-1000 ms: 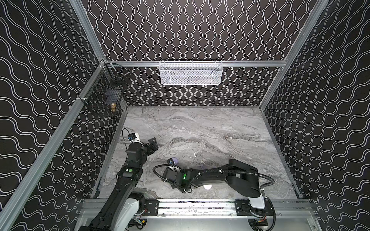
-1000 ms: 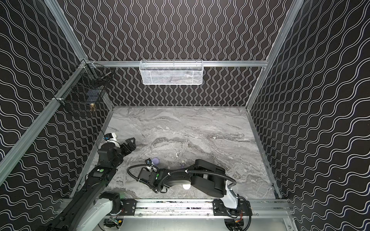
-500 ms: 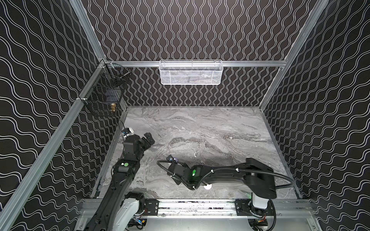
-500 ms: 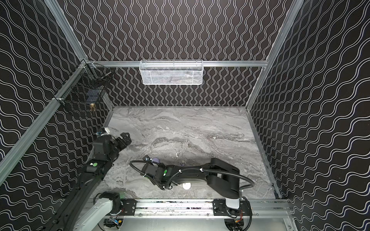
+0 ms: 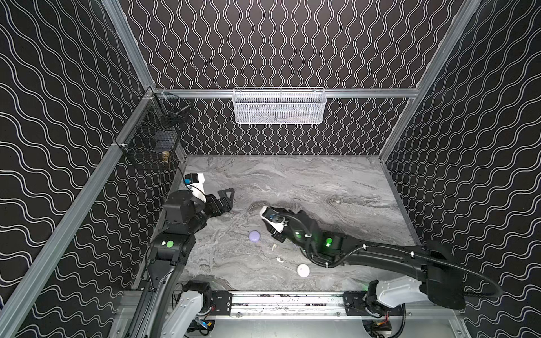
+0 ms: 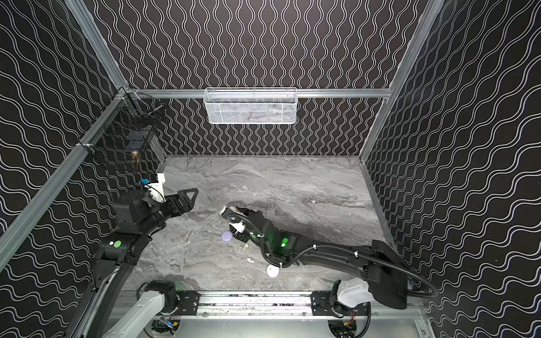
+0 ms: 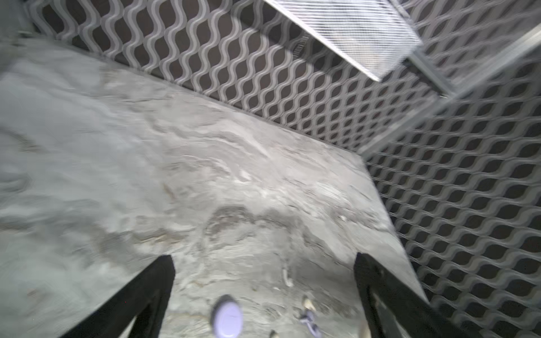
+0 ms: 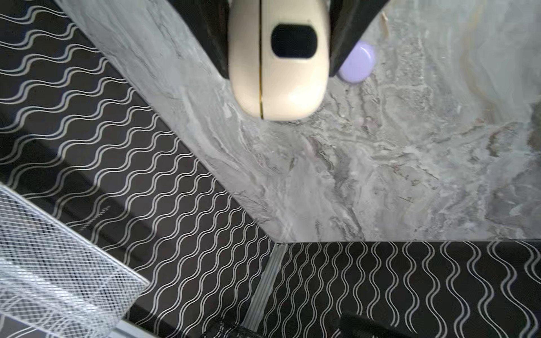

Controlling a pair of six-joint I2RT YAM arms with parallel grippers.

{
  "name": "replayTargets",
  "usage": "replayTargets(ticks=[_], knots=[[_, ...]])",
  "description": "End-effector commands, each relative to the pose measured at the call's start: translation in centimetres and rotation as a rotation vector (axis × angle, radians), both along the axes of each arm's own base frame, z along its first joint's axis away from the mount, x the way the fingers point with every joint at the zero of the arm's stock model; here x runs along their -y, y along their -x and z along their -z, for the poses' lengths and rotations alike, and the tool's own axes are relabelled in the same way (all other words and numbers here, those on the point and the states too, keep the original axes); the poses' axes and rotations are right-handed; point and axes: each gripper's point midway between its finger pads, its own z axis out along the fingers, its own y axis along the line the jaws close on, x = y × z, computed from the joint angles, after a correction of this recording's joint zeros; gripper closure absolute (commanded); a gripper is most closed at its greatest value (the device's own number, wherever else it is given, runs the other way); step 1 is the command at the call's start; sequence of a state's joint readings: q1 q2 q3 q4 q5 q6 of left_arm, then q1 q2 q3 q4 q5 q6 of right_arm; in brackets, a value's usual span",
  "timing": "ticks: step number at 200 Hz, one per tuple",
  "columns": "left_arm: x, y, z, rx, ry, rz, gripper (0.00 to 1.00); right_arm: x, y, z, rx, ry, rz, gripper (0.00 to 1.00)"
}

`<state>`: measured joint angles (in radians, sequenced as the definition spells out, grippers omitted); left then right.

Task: Insert the wireless bluetooth earbuds into the charging case
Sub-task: 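Carry the cream case toward the left gripper and grasp it with the left gripper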

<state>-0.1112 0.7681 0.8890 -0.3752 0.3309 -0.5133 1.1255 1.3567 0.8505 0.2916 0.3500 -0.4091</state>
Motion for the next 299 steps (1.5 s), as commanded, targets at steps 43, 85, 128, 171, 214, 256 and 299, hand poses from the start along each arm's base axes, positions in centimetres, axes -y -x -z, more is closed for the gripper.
replayTargets(ticks=[43,85,128,171,214,256,299], knots=[[7.3,1.2,-1.7,0.139,0.142,0.418,0.01,2.7,-0.8,-4.3,0.276,-0.055,-0.029,0.83],[10.6,3.4,-0.2,0.180,0.107,0.545,0.12,3.2,-0.5,-5.3,0.346,-0.052,-0.034,0.85],[13.2,5.0,1.9,0.132,0.088,0.651,0.25,3.0,0.7,-5.5,0.331,-0.067,-0.099,0.85],[14.0,6.2,2.0,0.133,0.076,0.682,0.27,2.3,0.7,-4.9,0.322,-0.052,-0.110,0.86],[15.1,6.4,3.1,0.085,0.064,0.715,0.39,1.4,1.6,-5.4,0.337,-0.059,-0.138,0.86],[16.0,6.5,3.0,0.077,0.063,0.732,0.56,0.8,1.8,-5.8,0.344,-0.069,-0.159,0.88],[16.7,7.1,2.3,0.086,0.072,0.766,0.67,0.5,1.6,-6.1,0.369,-0.082,-0.149,0.88]])
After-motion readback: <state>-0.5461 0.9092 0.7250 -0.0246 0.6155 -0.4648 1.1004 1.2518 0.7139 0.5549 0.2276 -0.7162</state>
